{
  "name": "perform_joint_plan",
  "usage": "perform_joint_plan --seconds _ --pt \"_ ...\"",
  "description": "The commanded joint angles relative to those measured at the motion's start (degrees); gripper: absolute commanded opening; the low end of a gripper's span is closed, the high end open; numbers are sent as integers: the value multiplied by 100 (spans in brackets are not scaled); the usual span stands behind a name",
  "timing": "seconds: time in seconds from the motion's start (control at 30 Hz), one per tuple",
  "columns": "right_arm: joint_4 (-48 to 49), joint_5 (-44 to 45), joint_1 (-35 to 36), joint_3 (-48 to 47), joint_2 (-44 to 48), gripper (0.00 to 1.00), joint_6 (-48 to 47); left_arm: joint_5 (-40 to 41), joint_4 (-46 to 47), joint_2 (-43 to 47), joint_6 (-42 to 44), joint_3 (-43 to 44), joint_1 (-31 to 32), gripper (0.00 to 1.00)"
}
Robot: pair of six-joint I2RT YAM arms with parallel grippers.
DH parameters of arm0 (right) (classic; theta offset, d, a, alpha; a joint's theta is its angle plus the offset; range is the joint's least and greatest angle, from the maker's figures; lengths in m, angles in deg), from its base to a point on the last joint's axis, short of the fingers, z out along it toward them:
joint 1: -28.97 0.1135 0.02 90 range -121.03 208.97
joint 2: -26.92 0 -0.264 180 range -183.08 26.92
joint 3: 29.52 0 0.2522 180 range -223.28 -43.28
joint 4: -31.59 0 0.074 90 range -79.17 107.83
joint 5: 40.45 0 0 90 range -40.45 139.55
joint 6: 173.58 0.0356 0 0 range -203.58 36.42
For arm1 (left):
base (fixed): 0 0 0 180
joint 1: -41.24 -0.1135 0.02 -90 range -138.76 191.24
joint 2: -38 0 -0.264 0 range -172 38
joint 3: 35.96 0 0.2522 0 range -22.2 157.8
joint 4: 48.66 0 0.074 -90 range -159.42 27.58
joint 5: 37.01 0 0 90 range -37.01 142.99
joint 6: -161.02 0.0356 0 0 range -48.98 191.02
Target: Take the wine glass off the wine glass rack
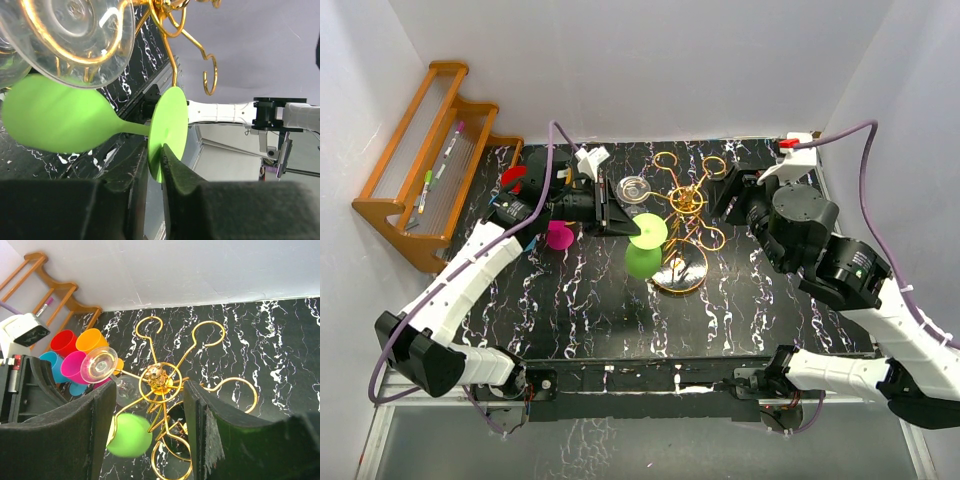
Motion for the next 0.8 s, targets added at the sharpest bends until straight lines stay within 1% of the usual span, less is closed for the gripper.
perform_joint_plan --seconds 0.0,0.13,0.23,0.37,0.6,0.77 --pt "324 183 -11 17 185 58 -91 99 -391 101 192 307 28 10" --pt "357 215 -10 49 237 58 -89 143 -618 158 234 419 32 3" --pt "436 198 -11 119 289 58 -90 158 -661 188 200 482 29 0" --pt "444 181 -11 134 321 58 -86 183 -636 218 81 534 31 0" --pt "450 104 -16 138 363 58 -68 -169 446 324 -764 206 27 0" --pt "481 103 -10 176 428 58 -53 -326 867 310 -1166 119 32 0"
